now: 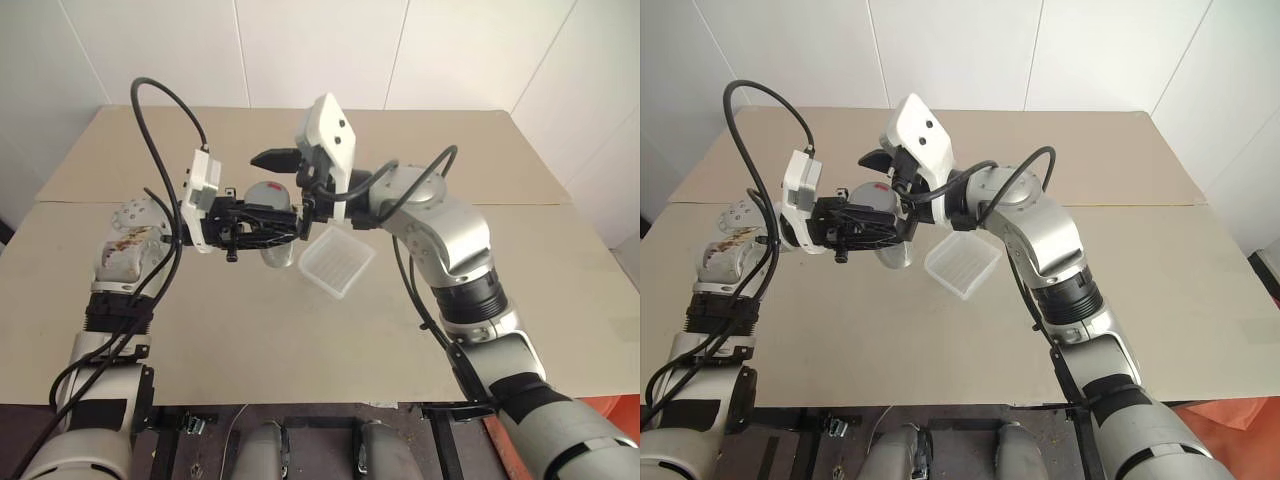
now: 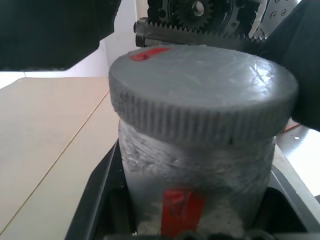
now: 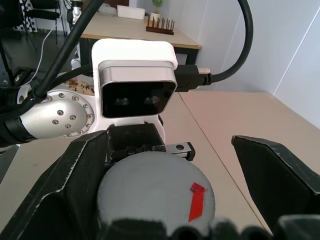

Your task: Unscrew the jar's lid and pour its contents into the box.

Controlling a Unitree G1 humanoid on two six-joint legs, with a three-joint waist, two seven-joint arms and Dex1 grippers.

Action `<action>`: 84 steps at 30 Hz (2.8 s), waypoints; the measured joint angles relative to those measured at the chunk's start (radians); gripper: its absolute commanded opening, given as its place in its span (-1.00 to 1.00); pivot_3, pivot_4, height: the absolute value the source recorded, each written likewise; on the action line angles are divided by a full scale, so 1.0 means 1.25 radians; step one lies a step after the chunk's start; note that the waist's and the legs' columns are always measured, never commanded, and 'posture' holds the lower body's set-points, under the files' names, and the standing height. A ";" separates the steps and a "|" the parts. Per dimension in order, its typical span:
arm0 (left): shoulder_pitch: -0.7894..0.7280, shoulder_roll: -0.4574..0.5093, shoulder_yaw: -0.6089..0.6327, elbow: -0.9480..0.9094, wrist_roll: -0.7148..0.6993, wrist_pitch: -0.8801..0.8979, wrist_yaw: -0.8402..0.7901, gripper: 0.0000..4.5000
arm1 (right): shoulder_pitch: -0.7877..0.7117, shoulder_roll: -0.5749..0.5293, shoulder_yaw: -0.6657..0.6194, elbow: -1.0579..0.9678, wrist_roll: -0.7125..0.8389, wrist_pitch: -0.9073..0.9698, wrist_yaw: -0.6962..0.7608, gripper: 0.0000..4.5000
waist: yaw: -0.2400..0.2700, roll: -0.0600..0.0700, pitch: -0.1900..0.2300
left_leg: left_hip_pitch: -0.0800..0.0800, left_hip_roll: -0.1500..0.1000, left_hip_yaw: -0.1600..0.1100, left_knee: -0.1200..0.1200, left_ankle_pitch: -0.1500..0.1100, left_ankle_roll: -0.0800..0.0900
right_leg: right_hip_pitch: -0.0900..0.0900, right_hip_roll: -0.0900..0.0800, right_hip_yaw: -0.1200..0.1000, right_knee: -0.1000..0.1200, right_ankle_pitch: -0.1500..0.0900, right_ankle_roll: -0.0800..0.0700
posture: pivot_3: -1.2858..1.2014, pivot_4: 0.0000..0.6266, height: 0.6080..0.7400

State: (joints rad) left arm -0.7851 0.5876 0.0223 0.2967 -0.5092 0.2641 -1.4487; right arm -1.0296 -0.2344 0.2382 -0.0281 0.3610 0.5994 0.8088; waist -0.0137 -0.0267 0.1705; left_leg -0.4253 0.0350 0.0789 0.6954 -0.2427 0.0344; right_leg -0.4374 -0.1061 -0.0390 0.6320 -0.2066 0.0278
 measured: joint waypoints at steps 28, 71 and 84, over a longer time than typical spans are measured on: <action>0.005 0.037 0.012 0.000 -0.001 0.000 -0.017 -0.12 | 0.076 -0.123 -0.042 -0.095 0.073 0.001 0.123 0.99 | 0.000 0.000 0.000 | 0.000 0.000 0.000 0.000 0.000 0.000 | 0.000 0.000 0.000 0.000 0.000 0.000 | 0.03 -0.52 1.00; 0.046 0.024 0.009 -0.025 0.019 -0.038 0.041 -0.12 | 0.155 -0.193 -0.165 0.000 0.018 0.038 -0.036 0.22 | 0.011 0.000 0.000 | 0.000 0.000 0.000 0.000 0.000 0.001 | 0.001 0.000 0.000 -0.001 0.000 0.000 | 0.03 -0.52 1.00; 0.049 -0.057 0.017 0.002 0.195 -0.181 0.360 -0.12 | 0.428 -0.234 -0.167 0.180 -0.178 -0.090 -0.192 0.98 | -0.001 -0.001 0.000 | 0.002 -0.001 0.001 0.000 0.000 0.000 | 0.001 0.000 0.002 -0.001 0.000 0.000 | 0.03 -0.52 1.00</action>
State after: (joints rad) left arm -0.7234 0.5165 0.0433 0.2989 -0.2652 0.0384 -0.9993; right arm -0.4941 -0.5267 0.0297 0.1966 0.1384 0.4868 0.5688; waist -0.0152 -0.0273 0.1701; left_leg -0.4224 0.0342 0.0806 0.6951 -0.2425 0.0342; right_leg -0.4357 -0.1066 -0.0369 0.6308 -0.2060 0.0276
